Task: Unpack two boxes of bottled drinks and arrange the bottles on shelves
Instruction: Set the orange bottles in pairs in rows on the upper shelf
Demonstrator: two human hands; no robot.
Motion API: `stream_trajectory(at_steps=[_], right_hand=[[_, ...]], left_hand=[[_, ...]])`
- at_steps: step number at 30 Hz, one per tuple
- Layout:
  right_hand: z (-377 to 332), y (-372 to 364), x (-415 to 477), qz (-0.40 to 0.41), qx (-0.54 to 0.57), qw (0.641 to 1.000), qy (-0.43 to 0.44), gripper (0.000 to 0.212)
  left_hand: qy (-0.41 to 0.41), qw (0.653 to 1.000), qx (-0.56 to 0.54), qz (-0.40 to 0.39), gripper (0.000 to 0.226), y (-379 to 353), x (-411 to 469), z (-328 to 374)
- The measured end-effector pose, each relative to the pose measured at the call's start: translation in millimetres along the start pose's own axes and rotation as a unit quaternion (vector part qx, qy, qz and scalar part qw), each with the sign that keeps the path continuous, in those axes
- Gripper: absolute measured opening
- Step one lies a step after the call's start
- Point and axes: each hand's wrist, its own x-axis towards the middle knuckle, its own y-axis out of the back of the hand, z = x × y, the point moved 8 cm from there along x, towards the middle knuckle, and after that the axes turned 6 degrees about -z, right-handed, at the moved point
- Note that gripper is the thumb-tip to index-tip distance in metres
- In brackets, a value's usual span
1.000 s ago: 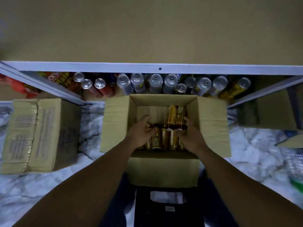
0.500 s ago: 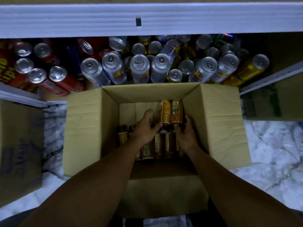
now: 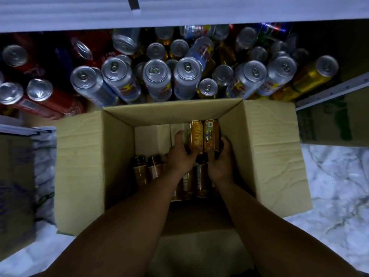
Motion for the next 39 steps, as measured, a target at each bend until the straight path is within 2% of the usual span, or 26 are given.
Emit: stream_trajectory(at_steps=[5, 9, 13, 17, 20, 25, 31, 39], right_hand=[[-5.1, 4.3, -9.3, 0.013, -0.012, 1.0, 0.011, 0.066], [-19.3, 9.4, -25.2, 0.007, -0.049, 0.998, 0.046, 0.077], [-35.3, 17.7, -47.0, -0.007, -0.04, 0.995, 0.087, 0.082], [-63.6, 34.2, -76.0, 0.017, 0.015, 0.99, 0.142, 0.079], [-88.5, 49.6, -98.3, 0.031, 0.086, 0.981, 0.173, 0.074], [-126.1, 68.3, -122.8, -0.005, 0.215, 0.953, 0.214, 0.06], [-175.2, 83.8, -135.9, -0.06, 0.267, 0.928, 0.252, 0.053], [-242.8, 101.8, -185.9, -0.134, 0.195, 0.933, 0.27, 0.057]], left_hand=[[-0.011, 0.997, -0.063, 0.037, 0.071, 15.5, -15.5, -4.8], [-0.016, 0.995, -0.086, 0.047, 0.074, 36.1, -34.6, -10.4], [-0.043, 0.991, -0.098, 0.075, 0.079, 64.5, -60.3, -0.5], [-0.079, 0.983, -0.122, 0.11, 0.082, 105.0, -92.5, 21.1], [-0.108, 0.976, -0.115, 0.152, 0.07, 129.6, -119.5, 43.2], [-0.18, 0.953, -0.165, 0.18, 0.059, 155.1, -153.9, 81.8], [-0.255, 0.934, -0.203, 0.147, 0.055, 166.8, -177.1, 128.7], [-0.232, 0.947, -0.204, 0.085, 0.061, 185.3, -223.1, 184.9]])
